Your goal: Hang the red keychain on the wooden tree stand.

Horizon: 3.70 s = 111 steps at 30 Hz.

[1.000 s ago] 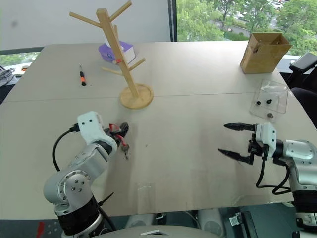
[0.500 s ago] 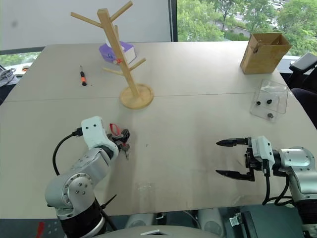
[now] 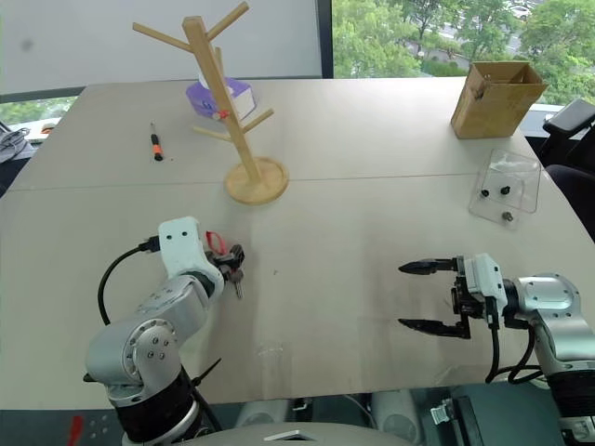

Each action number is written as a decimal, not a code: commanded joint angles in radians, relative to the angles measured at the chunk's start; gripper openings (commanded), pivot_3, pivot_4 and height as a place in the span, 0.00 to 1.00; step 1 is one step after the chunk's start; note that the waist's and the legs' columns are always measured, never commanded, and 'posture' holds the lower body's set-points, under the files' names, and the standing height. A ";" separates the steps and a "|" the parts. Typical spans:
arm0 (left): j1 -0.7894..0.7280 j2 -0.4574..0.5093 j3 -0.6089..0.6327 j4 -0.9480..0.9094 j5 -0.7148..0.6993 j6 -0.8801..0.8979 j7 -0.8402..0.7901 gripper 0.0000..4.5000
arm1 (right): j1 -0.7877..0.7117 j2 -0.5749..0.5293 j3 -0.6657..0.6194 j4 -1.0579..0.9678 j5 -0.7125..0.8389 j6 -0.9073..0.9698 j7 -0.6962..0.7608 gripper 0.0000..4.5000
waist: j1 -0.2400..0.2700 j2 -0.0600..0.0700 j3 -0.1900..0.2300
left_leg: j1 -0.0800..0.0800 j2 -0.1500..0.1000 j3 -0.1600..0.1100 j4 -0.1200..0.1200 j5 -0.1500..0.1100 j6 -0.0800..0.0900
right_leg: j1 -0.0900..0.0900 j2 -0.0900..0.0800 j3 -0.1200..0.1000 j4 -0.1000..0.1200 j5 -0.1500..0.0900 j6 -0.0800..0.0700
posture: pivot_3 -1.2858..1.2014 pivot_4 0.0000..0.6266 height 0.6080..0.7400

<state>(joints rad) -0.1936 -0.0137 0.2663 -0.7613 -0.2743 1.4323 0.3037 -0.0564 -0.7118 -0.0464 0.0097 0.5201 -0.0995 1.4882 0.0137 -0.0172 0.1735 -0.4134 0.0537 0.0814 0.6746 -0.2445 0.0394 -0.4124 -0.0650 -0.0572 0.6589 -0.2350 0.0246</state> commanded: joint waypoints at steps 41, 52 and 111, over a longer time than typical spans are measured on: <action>0.064 0.111 -0.079 -0.082 0.188 -0.186 -0.248 0.02 | -0.282 0.018 -0.044 -0.153 0.126 0.245 -0.206 1.00 | -0.002 -0.001 0.001 | -0.001 0.001 0.000 0.000 0.000 0.000 | -0.001 -0.001 0.000 0.001 0.001 -0.002 | 0.52 0.24 1.00; 0.148 0.425 -0.269 0.005 0.491 -0.772 -0.215 0.02 | -0.601 -0.020 -0.060 -0.101 0.191 0.466 -0.266 1.00 | 0.001 -0.002 0.002 | -0.002 0.001 0.000 -0.002 0.000 0.001 | -0.002 -0.006 0.001 -0.002 0.002 -0.006 | 0.52 0.24 1.00; -0.241 0.276 -0.402 0.313 0.847 -0.877 -0.308 0.02 | -0.688 0.037 -0.042 0.003 0.104 0.407 -0.165 1.00 | 0.000 -0.002 0.002 | -0.002 0.000 0.003 -0.003 -0.001 0.003 | -0.003 -0.004 0.000 -0.002 0.005 -0.001 | 0.52 0.24 1.00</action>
<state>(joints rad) -0.4223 0.2651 -0.1319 -0.4376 0.5555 0.5612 -0.0004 -0.7285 -0.6688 -0.0551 0.0477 0.6062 0.3153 1.3250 0.0138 -0.0191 0.1753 -0.4157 0.0540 0.0848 0.6712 -0.2457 0.0421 -0.4152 -0.0692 -0.0575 0.6573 -0.2304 0.0234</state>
